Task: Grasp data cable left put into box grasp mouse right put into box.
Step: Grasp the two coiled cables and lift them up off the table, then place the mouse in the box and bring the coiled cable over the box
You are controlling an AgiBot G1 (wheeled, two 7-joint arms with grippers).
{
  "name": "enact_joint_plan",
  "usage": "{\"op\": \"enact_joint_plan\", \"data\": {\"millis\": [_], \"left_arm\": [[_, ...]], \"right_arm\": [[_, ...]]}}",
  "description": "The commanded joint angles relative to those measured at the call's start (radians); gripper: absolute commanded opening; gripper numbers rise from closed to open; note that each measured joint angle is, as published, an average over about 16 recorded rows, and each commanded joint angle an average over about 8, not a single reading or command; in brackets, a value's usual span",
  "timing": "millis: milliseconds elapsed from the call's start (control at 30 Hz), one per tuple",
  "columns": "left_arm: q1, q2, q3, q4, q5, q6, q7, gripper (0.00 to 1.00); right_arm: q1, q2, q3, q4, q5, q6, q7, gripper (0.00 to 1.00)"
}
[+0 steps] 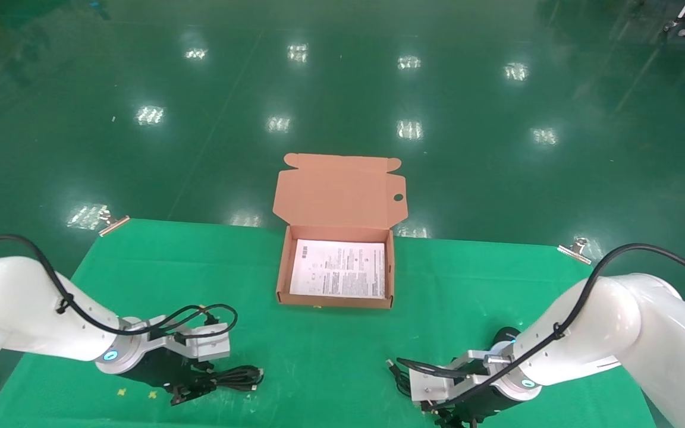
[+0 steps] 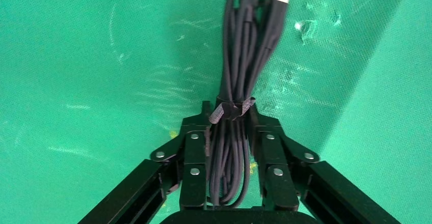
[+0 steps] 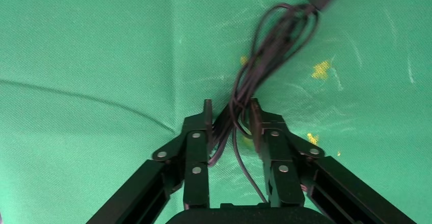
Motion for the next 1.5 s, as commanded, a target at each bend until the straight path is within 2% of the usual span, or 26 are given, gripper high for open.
{"op": "enact_joint_plan", "data": {"millis": [33,367,633,867,1000,1233,1500], "left_arm": [[0.0,0.0,0.0,0.0,0.0,0.0,0.0,0.0],[0.001,-0.001,-0.001,-0.002,0.0,-0.001,0.0,0.0],[-0.013,-0.025,0.007,-0.043,0.033,-0.02,-0.004,0.0],[-0.05,-0.096,0.005,-0.2,0.079,-0.021,-0.048,0.0],[-0.069,-0.137,-0.002,-0.327,0.111,-0.026,-0.085,0.0],[-0.105,-0.168,-0.02,-0.511,0.191,-0.077,-0.155,0.0],[-0.15,-0.138,-0.029,-0.573,0.282,-0.14,-0.202,0.0]], "right_arm": [[0.0,0.0,0.0,0.0,0.0,0.0,0.0,0.0],[0.012,0.011,0.007,0.008,0.004,0.001,0.005,0.0],[0.061,0.087,0.049,0.064,0.027,0.015,0.04,0.0],[0.141,0.183,0.102,0.165,0.029,0.054,0.089,0.0],[0.189,0.21,0.131,0.226,0.022,0.089,0.111,0.0],[0.269,0.172,0.175,0.269,0.026,0.16,0.108,0.0],[0.347,0.056,0.223,0.194,0.088,0.238,0.016,0.0]]}}
